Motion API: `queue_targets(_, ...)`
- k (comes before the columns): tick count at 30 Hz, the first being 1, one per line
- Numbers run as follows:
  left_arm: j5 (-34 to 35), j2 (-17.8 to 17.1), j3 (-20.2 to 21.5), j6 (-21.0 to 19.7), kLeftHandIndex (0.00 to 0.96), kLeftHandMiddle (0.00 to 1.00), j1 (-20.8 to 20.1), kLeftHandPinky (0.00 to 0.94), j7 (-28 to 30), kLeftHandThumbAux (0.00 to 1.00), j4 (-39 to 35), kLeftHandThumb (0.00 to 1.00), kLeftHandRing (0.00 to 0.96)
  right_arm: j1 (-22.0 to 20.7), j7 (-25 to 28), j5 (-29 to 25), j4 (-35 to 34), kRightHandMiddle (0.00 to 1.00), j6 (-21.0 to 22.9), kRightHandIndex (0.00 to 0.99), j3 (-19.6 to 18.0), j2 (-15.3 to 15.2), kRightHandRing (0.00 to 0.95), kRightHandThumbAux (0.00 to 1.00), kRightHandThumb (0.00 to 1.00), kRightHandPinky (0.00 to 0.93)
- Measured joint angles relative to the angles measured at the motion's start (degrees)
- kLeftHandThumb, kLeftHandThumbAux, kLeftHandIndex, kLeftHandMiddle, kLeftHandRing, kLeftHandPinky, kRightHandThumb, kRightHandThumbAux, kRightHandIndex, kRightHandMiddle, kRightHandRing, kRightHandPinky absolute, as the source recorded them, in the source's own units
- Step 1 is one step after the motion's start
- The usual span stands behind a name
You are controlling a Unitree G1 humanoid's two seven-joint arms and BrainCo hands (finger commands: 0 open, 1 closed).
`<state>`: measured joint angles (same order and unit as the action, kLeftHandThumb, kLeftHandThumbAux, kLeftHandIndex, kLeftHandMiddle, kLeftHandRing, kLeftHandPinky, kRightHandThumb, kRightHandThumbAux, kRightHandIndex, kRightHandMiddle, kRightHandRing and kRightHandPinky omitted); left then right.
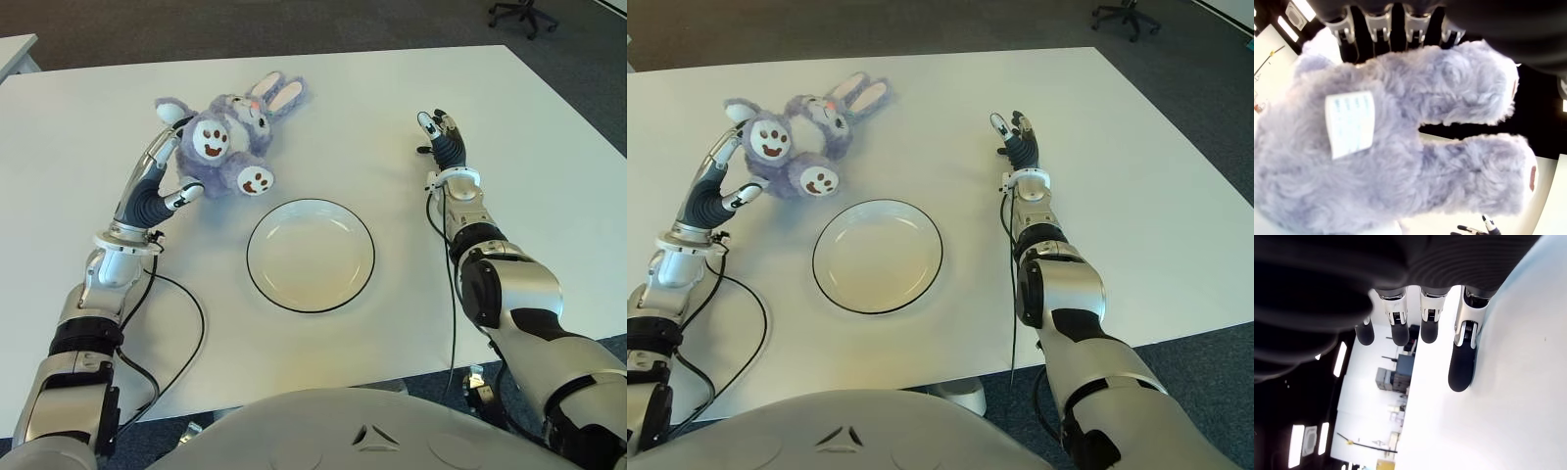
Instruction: Put the doll into the plate.
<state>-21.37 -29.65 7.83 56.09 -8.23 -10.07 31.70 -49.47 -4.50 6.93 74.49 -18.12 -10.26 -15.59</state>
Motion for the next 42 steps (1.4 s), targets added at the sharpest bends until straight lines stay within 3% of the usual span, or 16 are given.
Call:
queue_targets(17,-7.94,0.55,-2.1,-7.36,0.0,0.0,-2.54,0.0,-12.41,0.154,2.27,0.2,0.0,0.06,-0.02,-0.29,0.13,0.0,0.0,0.0,-0.27,0.0,0.0,0.369,0.0,0.0)
queue_targets(28,-13.52,1.1,-4.77,-12.48,0.0,0.0,-4.2,0.0,-21.6,0.178,2.51,0.153,0.0,0.06,-0.22,-0.31,0.18,0.0,0.01,0.0,-0.85,0.01,0.0,0.369,0.0,0.0)
queue_targets(42,-15.4,1.28,-7.55,-11.22,0.0,0.023,-9.2,0.0,-34.99,0.225,8.62,0.138,0.016,0.08,-0.2,-0.31,0.18,0.0,0.03,0.0,-1.24,0.04,0.0,0.374,0.0,0.0)
